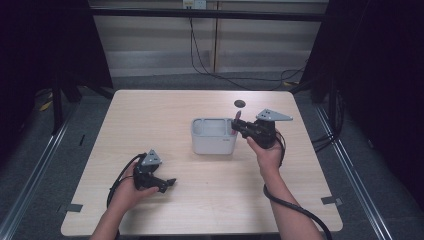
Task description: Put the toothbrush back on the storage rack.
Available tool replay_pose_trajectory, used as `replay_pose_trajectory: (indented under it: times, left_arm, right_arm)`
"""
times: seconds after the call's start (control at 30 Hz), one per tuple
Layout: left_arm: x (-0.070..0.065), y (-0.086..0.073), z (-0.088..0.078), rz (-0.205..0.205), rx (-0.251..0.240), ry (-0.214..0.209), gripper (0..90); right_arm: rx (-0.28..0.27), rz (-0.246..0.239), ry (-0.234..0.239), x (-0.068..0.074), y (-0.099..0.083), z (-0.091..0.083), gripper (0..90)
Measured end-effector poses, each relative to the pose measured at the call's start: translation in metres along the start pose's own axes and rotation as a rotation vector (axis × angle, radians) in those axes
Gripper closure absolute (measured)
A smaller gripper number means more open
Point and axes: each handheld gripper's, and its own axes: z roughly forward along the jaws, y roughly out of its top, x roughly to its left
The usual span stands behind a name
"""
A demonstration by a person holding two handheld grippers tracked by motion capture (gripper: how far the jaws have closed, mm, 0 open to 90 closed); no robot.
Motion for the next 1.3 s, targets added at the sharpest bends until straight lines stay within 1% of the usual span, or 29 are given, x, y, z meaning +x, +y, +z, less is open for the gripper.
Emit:
replay_pose_trajectory:
  times: [0.3, 0.37, 0.5, 0.53, 0.67, 0.73, 0.83, 1.03, 1.13, 1.27, 1.3]
  left_arm:
    - [0.000, 0.000, 0.000, 0.000, 0.002, 0.000, 5.4]
    - [0.000, 0.000, 0.000, 0.000, 0.002, 0.000, 5.4]
    - [0.000, 0.000, 0.000, 0.001, 0.003, 0.000, 5.4]
    - [0.000, 0.000, 0.000, 0.000, 0.002, 0.000, 5.4]
    - [0.000, 0.000, 0.000, 0.001, 0.003, 0.000, 5.4]
    - [0.000, 0.000, 0.000, 0.000, 0.000, 0.000, 5.4]
    - [0.000, 0.000, 0.000, 0.001, 0.001, 0.000, 5.4]
    - [0.000, 0.000, 0.000, 0.002, 0.002, 0.000, 5.4]
    - [0.000, 0.000, 0.000, 0.000, 0.000, 0.000, 5.4]
    - [0.000, 0.000, 0.000, 0.000, 0.002, 0.000, 5.4]
    - [0.000, 0.000, 0.000, 0.000, 0.002, 0.000, 5.4]
  right_arm:
    - [-0.003, 0.012, -0.009, 0.000, 0.000, 0.000, 66.4]
    - [0.003, 0.020, -0.012, -0.001, 0.000, 0.000, 62.8]
    - [0.005, 0.024, -0.011, -0.001, 0.000, 0.000, 59.0]
    - [0.011, 0.022, -0.017, -0.001, 0.000, 0.000, 56.5]
    - [0.008, 0.023, -0.023, -0.002, 0.001, -0.001, 51.5]
    - [0.012, 0.024, -0.033, -0.002, 0.001, -0.001, 45.1]
    - [0.014, 0.032, -0.035, -0.003, 0.001, -0.002, 39.0]
    - [0.014, 0.041, -0.033, -0.006, 0.003, -0.005, 32.8]
    - [0.020, 0.055, -0.036, -0.008, 0.003, -0.007, 26.6]
    - [0.016, 0.065, -0.036, -0.012, 0.003, -0.009, 22.0]
    - [0.022, 0.066, -0.038, -0.012, 0.003, -0.009, 21.5]
